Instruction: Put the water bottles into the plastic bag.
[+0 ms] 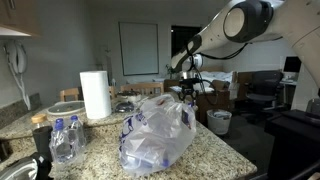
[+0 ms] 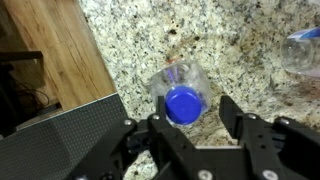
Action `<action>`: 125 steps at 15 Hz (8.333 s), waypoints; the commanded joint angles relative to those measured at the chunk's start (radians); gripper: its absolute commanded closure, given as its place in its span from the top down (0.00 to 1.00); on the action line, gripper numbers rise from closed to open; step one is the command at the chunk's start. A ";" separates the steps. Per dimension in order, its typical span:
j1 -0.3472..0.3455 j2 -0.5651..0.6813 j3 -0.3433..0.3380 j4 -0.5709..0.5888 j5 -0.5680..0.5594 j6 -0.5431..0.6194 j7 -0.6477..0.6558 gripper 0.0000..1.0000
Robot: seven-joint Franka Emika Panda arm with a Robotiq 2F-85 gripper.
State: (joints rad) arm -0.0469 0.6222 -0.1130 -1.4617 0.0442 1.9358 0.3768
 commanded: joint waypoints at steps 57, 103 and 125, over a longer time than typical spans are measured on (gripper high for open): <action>-0.026 -0.285 0.072 0.056 0.347 -0.228 -0.158 1.00; 0.127 -0.072 0.131 0.009 -0.045 0.018 -0.297 0.14; 0.004 -0.185 0.135 0.260 0.234 -0.944 -0.408 0.13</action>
State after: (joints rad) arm -0.0549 0.3424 0.0035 -1.2787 0.2230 1.0828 -0.0390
